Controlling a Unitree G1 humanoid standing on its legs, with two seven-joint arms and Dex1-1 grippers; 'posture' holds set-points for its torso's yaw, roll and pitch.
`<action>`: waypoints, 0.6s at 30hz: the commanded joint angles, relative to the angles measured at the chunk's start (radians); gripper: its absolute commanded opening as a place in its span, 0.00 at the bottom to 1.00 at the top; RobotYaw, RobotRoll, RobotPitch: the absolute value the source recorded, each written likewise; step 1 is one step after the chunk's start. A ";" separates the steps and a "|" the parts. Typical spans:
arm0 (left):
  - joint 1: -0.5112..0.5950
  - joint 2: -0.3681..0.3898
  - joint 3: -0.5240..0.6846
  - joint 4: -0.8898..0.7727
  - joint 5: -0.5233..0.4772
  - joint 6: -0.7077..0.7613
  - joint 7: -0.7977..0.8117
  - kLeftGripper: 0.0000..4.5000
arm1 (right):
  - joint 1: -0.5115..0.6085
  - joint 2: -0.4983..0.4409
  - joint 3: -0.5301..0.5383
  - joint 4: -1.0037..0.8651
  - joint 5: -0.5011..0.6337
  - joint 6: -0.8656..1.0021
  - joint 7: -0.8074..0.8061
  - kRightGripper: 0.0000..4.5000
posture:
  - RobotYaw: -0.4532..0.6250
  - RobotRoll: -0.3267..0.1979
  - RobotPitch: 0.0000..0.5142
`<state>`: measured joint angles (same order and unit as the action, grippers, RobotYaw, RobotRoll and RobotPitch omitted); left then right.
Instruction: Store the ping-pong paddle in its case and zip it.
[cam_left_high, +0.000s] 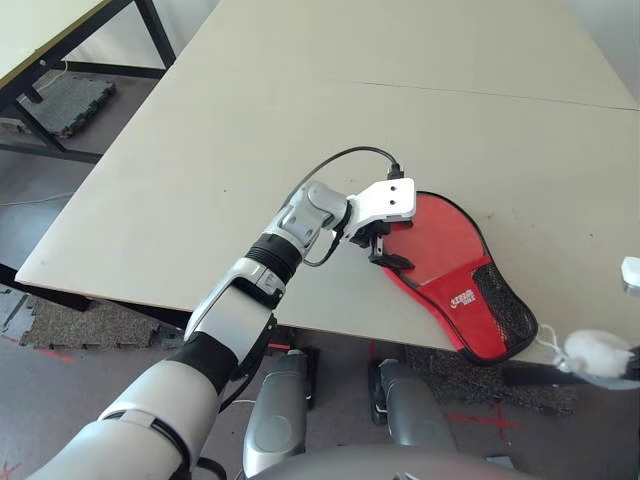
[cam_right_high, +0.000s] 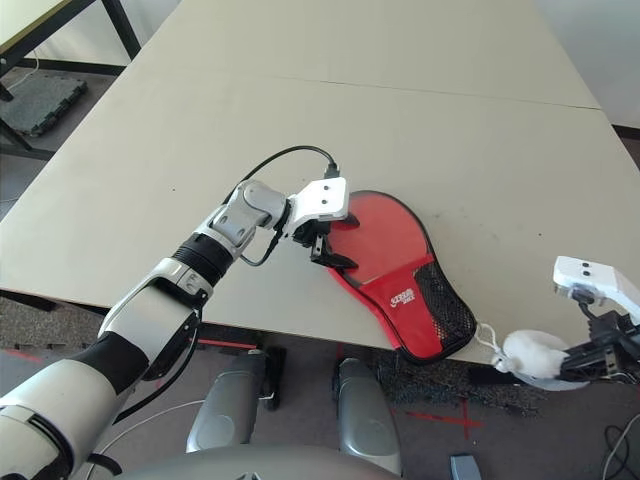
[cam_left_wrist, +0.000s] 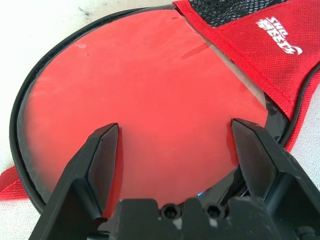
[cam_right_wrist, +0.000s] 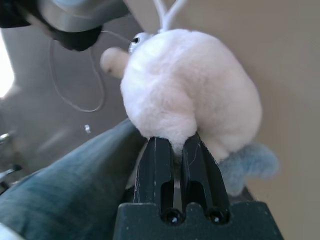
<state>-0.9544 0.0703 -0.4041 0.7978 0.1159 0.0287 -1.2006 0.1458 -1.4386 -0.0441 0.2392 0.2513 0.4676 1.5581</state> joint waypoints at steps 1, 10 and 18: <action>0.036 0.015 -0.024 0.005 0.026 0.031 0.006 1.00 | -0.084 0.037 0.009 0.048 0.020 0.091 -0.007 0.20 | 0.38 0.62 0.37; 0.086 0.114 0.045 -0.211 -0.054 0.175 -0.046 1.00 | -0.494 0.156 -0.090 0.132 0.227 0.410 -0.003 0.94 | 0.41 0.62 0.34; 0.150 0.264 0.145 -0.438 -0.147 0.388 -0.026 1.00 | -0.661 0.266 -0.110 0.261 0.179 0.322 -0.177 1.00 | 0.42 0.62 0.32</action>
<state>-0.8308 0.3199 -0.2719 0.3894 -0.0140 0.3824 -1.2397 -0.5039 -1.1826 -0.1349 0.4631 0.4551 0.8306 1.4339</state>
